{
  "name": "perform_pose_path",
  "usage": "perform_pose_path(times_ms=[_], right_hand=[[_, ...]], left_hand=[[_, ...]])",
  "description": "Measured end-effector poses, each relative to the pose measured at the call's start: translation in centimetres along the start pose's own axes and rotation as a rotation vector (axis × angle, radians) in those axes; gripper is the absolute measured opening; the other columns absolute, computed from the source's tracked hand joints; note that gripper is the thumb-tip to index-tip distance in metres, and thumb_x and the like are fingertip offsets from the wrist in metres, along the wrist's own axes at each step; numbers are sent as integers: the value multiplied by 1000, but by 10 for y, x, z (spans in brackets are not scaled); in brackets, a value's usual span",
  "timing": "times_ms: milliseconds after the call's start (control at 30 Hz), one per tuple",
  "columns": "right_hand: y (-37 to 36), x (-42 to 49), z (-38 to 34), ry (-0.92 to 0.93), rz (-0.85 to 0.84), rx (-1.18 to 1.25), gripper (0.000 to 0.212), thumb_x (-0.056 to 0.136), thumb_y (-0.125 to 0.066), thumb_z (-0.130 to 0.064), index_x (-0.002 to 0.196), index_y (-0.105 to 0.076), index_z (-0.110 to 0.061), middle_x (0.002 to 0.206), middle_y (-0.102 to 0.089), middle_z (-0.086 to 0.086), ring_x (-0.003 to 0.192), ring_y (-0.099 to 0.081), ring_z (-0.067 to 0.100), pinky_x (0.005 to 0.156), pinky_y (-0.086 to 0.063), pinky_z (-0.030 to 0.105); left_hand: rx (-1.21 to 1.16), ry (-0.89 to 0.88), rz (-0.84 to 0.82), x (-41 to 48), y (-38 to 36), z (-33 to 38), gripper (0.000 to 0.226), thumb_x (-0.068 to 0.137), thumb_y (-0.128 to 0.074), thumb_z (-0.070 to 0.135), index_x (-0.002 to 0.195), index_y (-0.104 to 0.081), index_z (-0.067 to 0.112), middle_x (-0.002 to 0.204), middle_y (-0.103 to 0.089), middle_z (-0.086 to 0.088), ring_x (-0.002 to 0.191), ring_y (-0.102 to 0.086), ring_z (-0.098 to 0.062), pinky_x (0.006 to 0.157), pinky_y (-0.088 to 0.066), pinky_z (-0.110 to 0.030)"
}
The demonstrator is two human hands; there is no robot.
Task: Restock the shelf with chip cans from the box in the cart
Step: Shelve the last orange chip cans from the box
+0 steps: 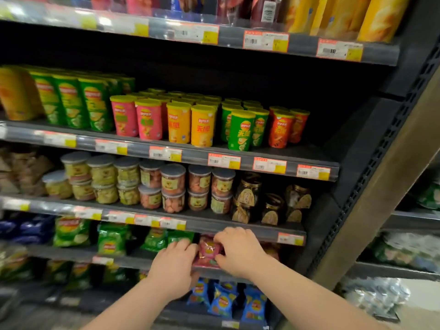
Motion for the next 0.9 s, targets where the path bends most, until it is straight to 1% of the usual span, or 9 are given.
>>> perform_pose_path(times_ms=[100,200,333,433,567,667,767,900], right_hand=[[-13,-1,-36,61,-42,12,39,90,-49,-40,124,-52,-20,125,-51,6,119,-46,31,99,-34,42],[-20,1,-74,123,-67,9,45,91,-48,-44,130,-49,-21,128,-51,5,122,-45,30,101,-35,42],[-28,13,-124,194,-61,-13,43,90,-48,-43,130,-50,-26,128,-53,2,120,-47,27,97,-38,39],[-37,28,-172,262,-97,-27,45,90,-48,-43,131,-48,-26,129,-52,2,120,-47,28,99,-38,39],[-41,51,-255,354,-115,-39,44,90,-49,-41,130,-48,-25,125,-52,3,117,-48,28,96,-38,38],[-44,70,-328,425,-135,-51,40,89,-51,-39,125,-51,-22,126,-53,5,118,-49,29,90,-40,37],[-46,88,-399,491,-130,-61,44,88,-51,-40,129,-50,-25,134,-51,3,124,-46,27,98,-39,39],[-53,109,-478,557,-148,-61,43,89,-51,-40,129,-50,-25,129,-53,1,122,-47,27,100,-39,40]], left_hand=[[5,100,-21,-33,-11,-30,58,90,-47,49,139,-34,20,139,-38,-1,127,-38,-24,100,-38,-36],[1,171,-23,-60,-15,-62,61,90,-47,49,141,-32,19,140,-38,-2,128,-38,-25,99,-40,-37],[-28,246,-28,-93,-23,-105,58,90,-48,49,137,-35,17,137,-39,-4,125,-40,-26,96,-42,-38],[-61,310,-19,-119,-24,-145,57,90,-49,48,137,-35,19,140,-37,-3,126,-40,-26,96,-40,-38],[-69,401,-8,-159,-25,-219,57,89,-50,48,137,-36,20,134,-41,-3,124,-42,-26,96,-40,-39],[-73,486,-10,-194,-25,-283,54,88,-49,48,134,-38,21,129,-43,-3,121,-44,-26,94,-41,-40],[-109,567,2,-230,-24,-346,48,88,-51,45,129,-43,21,125,-45,-3,119,-46,-27,94,-41,-40],[-127,653,4,-273,-28,-421,50,87,-51,47,129,-43,21,126,-46,-3,119,-46,-27,93,-43,-40]])
Point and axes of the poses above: each hand's wrist, its own x-axis towards the middle knuckle, its own y-axis out of the back of the hand, z = x × y, the point moved 10 cm from there along x, towards the middle knuckle
